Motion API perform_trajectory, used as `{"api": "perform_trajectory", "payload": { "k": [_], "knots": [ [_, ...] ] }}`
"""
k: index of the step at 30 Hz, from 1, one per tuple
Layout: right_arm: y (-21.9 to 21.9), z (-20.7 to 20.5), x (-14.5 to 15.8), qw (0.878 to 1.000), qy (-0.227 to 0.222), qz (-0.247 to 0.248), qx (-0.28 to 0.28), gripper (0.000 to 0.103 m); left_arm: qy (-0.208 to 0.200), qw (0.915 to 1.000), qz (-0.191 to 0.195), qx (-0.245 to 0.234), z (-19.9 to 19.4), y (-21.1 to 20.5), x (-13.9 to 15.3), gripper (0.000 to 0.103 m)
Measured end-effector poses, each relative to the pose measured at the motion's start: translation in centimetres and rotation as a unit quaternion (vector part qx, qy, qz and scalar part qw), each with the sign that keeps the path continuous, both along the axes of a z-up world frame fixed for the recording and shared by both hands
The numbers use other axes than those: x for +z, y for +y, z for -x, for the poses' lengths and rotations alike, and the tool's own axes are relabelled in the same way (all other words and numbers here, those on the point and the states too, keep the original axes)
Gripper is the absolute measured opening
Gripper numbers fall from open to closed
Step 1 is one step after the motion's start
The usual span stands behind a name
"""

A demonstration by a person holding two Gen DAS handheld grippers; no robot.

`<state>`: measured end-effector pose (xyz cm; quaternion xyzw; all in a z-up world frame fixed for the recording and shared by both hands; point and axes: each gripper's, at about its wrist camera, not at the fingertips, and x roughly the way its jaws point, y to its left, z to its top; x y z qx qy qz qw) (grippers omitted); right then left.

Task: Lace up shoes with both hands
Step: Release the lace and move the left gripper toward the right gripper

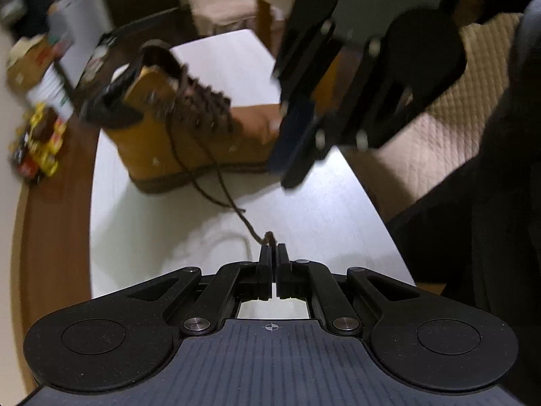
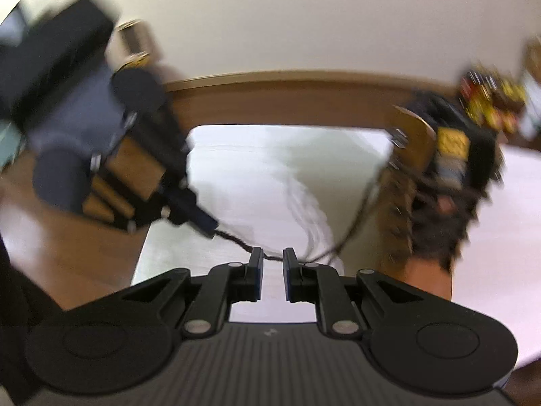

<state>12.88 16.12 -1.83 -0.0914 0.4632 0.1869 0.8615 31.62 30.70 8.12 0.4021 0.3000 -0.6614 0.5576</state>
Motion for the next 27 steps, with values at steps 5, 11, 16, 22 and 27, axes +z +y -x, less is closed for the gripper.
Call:
{"api": "perform_trajectory", "payload": {
  "k": [5, 11, 16, 22, 27],
  "knots": [
    [2.5, 0.3, -0.9, 0.995, -0.032, 0.036, 0.087, 0.015, -0.018, 0.9983, -0.004, -0.054, 0.7, -0.6, 1.3, 0.002],
    [3.6, 0.5, -1.3, 0.99, -0.054, 0.046, 0.123, 0.014, -0.032, 0.9959, -0.006, -0.084, 1.3, -1.5, 1.7, 0.002],
    [2.8, 0.8, -0.8, 0.996, -0.044, 0.019, 0.076, 0.004, -0.029, 0.9965, 0.0, -0.078, 1.2, -2.1, 1.8, 0.002],
    [-1.7, 1.4, 0.2, 0.989, 0.008, -0.104, -0.102, 0.004, -0.031, 0.9988, 0.032, -0.018, -0.4, -3.4, 2.3, 0.003],
    [-10.6, 4.6, 1.1, 0.891, 0.027, -0.298, -0.342, 0.004, -0.025, 0.9958, 0.074, 0.049, -3.0, -5.2, 3.9, 0.008]
  ]
}}
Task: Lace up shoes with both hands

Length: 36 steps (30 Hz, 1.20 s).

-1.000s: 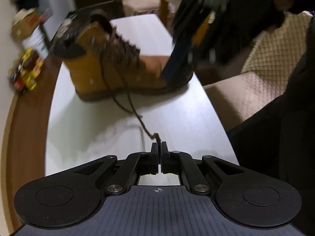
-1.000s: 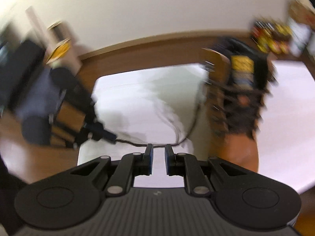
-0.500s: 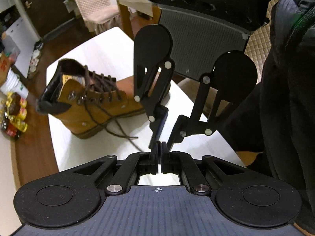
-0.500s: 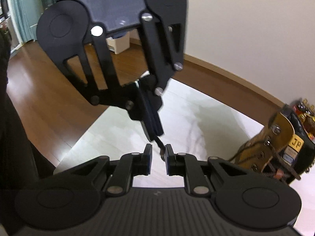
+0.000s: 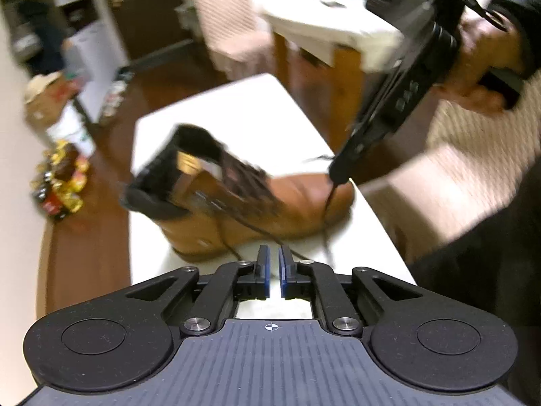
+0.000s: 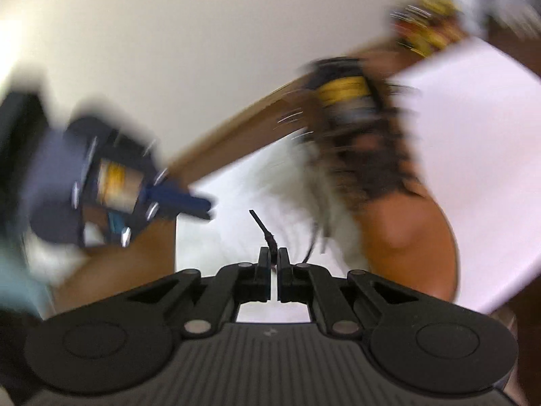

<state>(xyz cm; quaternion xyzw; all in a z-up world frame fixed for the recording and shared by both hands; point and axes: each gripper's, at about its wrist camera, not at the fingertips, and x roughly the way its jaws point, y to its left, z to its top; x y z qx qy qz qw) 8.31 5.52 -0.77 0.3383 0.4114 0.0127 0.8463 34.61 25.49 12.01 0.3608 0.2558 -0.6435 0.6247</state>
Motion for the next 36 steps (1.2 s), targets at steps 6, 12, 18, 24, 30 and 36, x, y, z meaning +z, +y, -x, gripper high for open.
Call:
{"api": "perform_trajectory", "payload": {
  "k": [6, 12, 18, 24, 30, 36],
  "knots": [
    [-6.5, 0.0, -0.4, 0.98, -0.028, -0.162, -0.116, 0.004, -0.032, 0.9981, 0.034, 0.041, -2.1, -4.2, 2.7, 0.011],
    [-9.4, -3.4, -5.0, 0.947, -0.01, -0.295, -0.124, 0.004, -0.047, 0.9975, 0.014, 0.05, -4.7, -10.0, 3.5, 0.019],
    [-10.5, -6.3, -7.3, 0.931, 0.02, -0.342, -0.126, 0.004, -0.056, 0.998, -0.028, 0.011, -6.3, -14.8, 2.8, 0.024],
    [-10.8, -8.3, -7.4, 0.937, 0.045, -0.332, -0.098, 0.004, -0.051, 0.9962, -0.049, -0.052, -6.3, -16.9, 2.0, 0.024],
    [-10.0, -8.8, -5.3, 0.975, 0.042, -0.214, -0.039, 0.004, -0.038, 0.9906, -0.081, -0.103, -6.0, -17.7, 0.7, 0.019],
    [-8.5, -9.4, -3.9, 0.994, 0.052, -0.098, -0.01, 0.004, -0.063, 0.9883, -0.087, -0.109, -6.3, -17.9, -0.2, 0.021]
  ]
}}
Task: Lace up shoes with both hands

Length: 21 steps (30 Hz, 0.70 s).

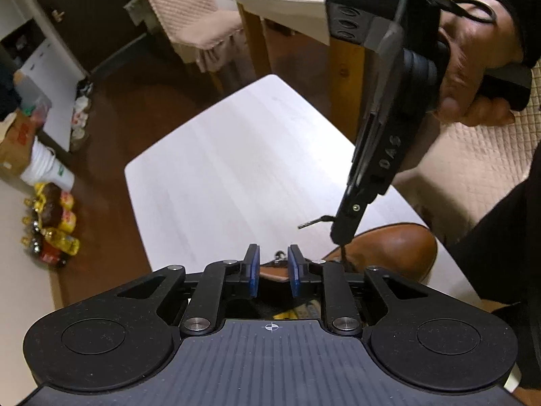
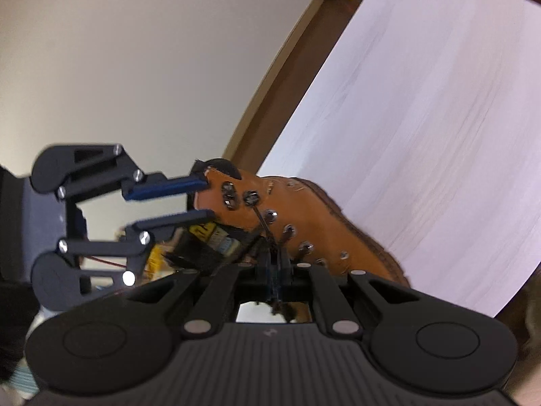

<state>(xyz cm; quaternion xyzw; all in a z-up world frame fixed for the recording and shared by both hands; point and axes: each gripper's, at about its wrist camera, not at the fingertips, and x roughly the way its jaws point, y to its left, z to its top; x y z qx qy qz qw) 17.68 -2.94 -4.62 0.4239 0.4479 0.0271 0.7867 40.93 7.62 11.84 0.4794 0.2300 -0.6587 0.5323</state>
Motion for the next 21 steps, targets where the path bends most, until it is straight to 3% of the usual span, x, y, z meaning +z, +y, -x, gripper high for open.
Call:
{"api": "perform_trajectory", "payload": {
  "k": [3, 21],
  "knots": [
    [0.9, -1.1, -0.1, 1.0, 0.007, 0.023, 0.015, 0.004, -0.001, 1.0, 0.003, 0.007, -0.7, -0.1, 0.1, 0.021],
    [1.9, -3.8, 1.0, 0.995, 0.036, 0.059, 0.071, 0.005, 0.024, 0.9989, 0.031, 0.027, -1.9, 1.1, 0.2, 0.024]
  ]
}}
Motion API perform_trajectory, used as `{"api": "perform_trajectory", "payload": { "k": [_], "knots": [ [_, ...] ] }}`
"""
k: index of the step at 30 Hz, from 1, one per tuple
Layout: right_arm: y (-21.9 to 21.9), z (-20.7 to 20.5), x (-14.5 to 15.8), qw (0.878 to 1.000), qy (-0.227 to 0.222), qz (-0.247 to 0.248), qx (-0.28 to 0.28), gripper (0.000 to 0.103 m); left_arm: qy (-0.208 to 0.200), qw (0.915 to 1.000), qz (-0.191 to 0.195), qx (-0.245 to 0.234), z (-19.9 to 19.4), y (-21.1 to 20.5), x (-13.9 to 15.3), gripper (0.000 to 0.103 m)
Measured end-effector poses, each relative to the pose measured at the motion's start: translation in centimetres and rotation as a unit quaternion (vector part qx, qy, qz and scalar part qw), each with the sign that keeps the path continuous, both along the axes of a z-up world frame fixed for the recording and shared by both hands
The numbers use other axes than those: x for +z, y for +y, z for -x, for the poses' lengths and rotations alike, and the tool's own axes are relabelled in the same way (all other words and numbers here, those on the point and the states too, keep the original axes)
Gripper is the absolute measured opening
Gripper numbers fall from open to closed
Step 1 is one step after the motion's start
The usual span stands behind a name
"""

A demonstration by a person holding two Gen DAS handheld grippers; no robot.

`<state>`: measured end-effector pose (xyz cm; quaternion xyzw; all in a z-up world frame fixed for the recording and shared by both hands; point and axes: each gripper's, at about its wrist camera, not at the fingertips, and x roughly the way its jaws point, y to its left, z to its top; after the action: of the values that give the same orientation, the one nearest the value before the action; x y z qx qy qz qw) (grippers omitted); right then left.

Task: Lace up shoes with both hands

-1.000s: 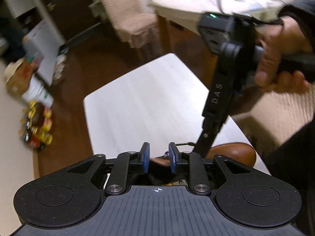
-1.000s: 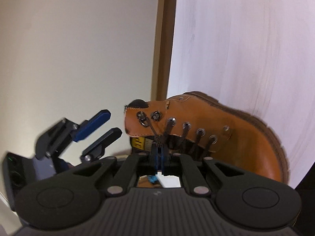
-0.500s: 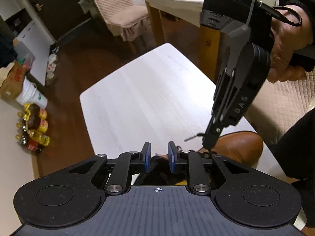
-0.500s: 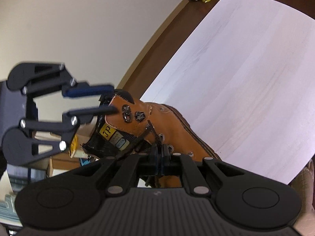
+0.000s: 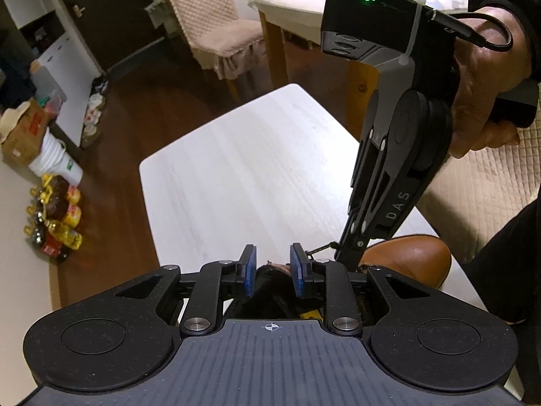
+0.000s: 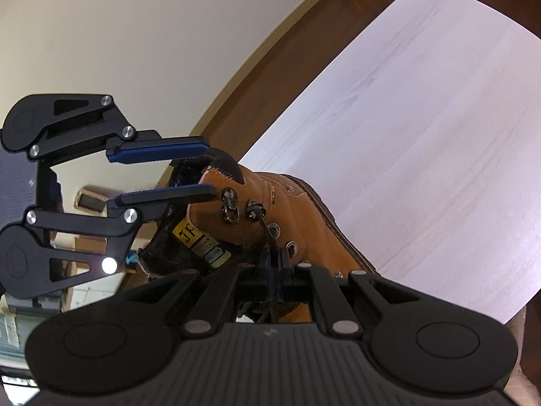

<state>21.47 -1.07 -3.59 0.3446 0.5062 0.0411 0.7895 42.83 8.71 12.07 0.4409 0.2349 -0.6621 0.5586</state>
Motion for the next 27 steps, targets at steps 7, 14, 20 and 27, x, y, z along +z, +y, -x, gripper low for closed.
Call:
{"api": "perform_trajectory", "payload": {
  "k": [7, 14, 20, 27],
  "knots": [
    [1.8, -1.0, 0.6, 0.999, 0.004, 0.031, 0.041, 0.005, 0.006, 1.0, 0.007, 0.002, -0.5, 0.5, 0.0, 0.025],
    [3.0, -1.7, 1.4, 0.992, 0.011, 0.082, 0.094, 0.005, 0.011, 0.9998, 0.013, 0.004, -0.8, 0.6, -0.2, 0.025],
    [3.0, -2.0, 1.2, 0.991, 0.02, 0.088, 0.097, 0.005, 0.015, 0.9997, 0.018, 0.007, -1.1, 0.7, -0.2, 0.026],
    [2.5, -1.8, 1.3, 0.992, 0.027, 0.092, 0.088, 0.005, 0.016, 0.9996, 0.022, 0.006, -1.3, 1.0, -0.3, 0.026]
  ]
}}
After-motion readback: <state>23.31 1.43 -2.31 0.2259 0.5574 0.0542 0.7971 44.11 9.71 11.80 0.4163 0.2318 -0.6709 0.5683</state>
